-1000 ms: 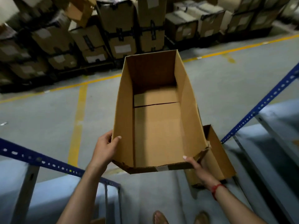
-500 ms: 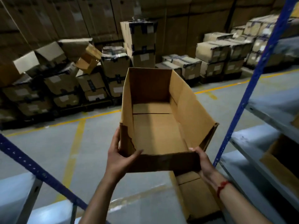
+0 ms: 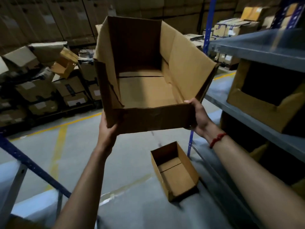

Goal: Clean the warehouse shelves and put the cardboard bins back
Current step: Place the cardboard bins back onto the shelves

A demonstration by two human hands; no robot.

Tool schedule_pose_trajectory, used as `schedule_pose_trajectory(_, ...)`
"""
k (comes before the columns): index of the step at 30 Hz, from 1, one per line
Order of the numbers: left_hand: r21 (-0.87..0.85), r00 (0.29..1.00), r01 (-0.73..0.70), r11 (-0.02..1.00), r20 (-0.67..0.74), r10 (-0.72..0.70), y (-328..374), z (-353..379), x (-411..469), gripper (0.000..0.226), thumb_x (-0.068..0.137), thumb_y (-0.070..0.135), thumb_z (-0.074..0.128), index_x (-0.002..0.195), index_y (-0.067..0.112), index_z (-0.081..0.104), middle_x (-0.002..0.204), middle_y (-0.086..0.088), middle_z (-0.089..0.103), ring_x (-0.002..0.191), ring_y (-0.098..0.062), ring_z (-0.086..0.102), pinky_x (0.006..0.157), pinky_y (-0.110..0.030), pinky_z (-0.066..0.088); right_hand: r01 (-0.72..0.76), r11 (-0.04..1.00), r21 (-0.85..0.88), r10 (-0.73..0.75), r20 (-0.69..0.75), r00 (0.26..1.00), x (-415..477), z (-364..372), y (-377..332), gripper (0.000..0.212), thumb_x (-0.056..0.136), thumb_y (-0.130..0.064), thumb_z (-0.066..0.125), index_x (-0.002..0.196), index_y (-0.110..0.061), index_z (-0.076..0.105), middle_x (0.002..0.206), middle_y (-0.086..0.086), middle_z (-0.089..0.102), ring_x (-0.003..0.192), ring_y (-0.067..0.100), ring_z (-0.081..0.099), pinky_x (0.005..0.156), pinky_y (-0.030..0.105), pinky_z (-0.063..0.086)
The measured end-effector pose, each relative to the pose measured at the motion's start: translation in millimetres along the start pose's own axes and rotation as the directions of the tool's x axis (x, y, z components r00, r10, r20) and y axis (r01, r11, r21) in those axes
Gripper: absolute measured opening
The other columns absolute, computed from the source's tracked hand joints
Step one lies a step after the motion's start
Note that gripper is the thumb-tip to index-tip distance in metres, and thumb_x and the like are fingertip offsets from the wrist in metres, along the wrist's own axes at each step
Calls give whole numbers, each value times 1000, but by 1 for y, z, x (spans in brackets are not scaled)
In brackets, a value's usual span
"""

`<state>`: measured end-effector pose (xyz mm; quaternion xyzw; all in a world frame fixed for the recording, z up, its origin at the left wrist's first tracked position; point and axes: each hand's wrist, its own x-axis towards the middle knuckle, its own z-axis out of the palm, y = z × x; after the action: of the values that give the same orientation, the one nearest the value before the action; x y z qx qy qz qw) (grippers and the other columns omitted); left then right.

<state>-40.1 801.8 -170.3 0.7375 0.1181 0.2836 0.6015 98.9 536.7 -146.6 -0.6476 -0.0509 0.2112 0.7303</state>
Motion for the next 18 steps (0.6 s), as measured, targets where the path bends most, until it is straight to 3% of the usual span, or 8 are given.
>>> schedule_pose_trajectory(4,-82,999,-39,996,-38,36,35,9,-7,88,63,61,76,136,21,47,118,1,65,103,-5,67,74,-20,56,66,996,-62,-64,34,997,-30,-9,-31,35,85,-58,51,87,-24,62,83,0,66,87,18,61,72,33,43)
schedule_pose_trajectory(7,-119,998,-27,992,-52,21,66,15,-9,101,54,66,79,136,20,45,117,3,64,100,-1,65,68,-12,53,118,991,-70,-118,5,993,-45,-13,-51,39,84,-59,54,98,-24,66,93,4,69,94,22,65,74,33,49)
schedule_pose_trajectory(13,-181,994,-91,979,-72,79,108,22,0,90,68,56,81,143,25,41,118,10,61,107,-3,59,78,-20,48,180,975,-131,-194,-99,976,-68,-8,-95,43,88,-62,50,100,-24,66,94,2,71,90,19,65,64,29,46)
schedule_pose_trajectory(16,-206,991,-122,971,-77,109,130,21,9,82,70,55,77,139,22,49,117,6,65,106,-6,63,79,-22,51,224,964,-146,-244,-133,961,-75,-4,-118,53,82,-69,54,105,-23,68,99,5,73,95,23,67,70,32,49)
schedule_pose_trajectory(18,-241,990,-132,961,-81,116,147,22,11,76,69,56,77,133,24,54,114,6,68,105,-7,66,76,-20,54,260,952,-163,-286,-171,943,-84,0,-136,52,84,-68,52,107,-24,67,97,4,73,90,22,67,66,30,50)
